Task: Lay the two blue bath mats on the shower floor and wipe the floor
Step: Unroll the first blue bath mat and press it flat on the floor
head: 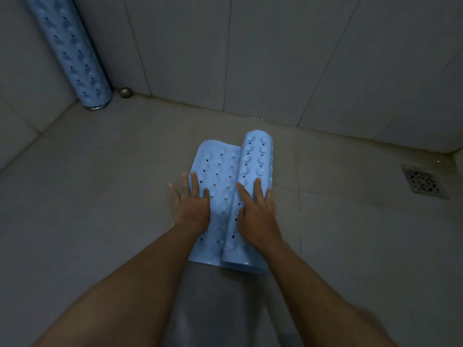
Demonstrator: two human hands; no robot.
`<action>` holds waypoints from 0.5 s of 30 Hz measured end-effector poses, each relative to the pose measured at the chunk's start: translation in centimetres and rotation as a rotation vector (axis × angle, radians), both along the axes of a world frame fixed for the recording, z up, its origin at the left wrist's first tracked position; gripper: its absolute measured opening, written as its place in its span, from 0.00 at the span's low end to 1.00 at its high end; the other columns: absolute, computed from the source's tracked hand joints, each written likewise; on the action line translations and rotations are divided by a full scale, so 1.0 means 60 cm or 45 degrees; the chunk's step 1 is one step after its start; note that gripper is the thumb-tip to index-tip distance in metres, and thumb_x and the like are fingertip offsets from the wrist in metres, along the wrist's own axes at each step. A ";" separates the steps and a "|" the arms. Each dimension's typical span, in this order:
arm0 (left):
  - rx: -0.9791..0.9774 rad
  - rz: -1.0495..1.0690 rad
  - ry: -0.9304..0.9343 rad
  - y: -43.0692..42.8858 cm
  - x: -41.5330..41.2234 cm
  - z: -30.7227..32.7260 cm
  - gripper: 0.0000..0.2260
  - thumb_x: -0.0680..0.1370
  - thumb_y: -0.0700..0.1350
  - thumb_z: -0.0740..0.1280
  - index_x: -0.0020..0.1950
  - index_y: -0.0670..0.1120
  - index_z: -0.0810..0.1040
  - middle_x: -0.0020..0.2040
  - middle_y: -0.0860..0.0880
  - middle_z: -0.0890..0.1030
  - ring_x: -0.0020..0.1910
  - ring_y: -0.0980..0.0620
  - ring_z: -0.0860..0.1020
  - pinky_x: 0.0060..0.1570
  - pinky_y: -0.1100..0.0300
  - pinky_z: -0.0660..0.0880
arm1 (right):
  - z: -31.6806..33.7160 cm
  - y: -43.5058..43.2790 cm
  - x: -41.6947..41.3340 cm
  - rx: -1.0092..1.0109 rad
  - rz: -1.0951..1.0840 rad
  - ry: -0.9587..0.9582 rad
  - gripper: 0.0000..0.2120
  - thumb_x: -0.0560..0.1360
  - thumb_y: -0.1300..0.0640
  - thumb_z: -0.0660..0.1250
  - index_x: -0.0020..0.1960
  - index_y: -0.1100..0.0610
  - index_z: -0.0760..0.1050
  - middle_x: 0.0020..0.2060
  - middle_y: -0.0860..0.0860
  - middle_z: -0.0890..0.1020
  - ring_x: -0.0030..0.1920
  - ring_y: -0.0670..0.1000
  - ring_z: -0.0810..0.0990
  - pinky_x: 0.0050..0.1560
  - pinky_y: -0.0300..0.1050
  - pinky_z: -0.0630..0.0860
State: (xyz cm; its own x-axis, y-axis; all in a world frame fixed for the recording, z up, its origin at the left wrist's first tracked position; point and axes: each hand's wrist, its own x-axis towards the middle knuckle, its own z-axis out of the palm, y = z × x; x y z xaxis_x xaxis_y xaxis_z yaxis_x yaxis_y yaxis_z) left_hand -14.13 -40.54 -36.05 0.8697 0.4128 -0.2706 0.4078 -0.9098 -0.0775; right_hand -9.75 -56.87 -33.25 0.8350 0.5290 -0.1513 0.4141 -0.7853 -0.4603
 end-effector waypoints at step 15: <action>-0.437 0.106 0.078 -0.019 -0.003 -0.031 0.37 0.78 0.70 0.48 0.80 0.55 0.35 0.79 0.44 0.31 0.78 0.42 0.34 0.75 0.39 0.37 | 0.012 -0.016 0.013 0.068 -0.210 -0.005 0.27 0.73 0.44 0.68 0.67 0.49 0.62 0.77 0.57 0.53 0.75 0.64 0.54 0.71 0.68 0.58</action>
State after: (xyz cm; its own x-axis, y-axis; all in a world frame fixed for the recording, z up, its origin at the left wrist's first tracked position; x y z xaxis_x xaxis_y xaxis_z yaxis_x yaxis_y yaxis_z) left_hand -14.31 -41.70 -37.94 0.8148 0.3572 -0.4566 0.4854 -0.8510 0.2005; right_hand -8.98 -57.83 -32.56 0.9118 0.3919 -0.1228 0.2836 -0.8171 -0.5019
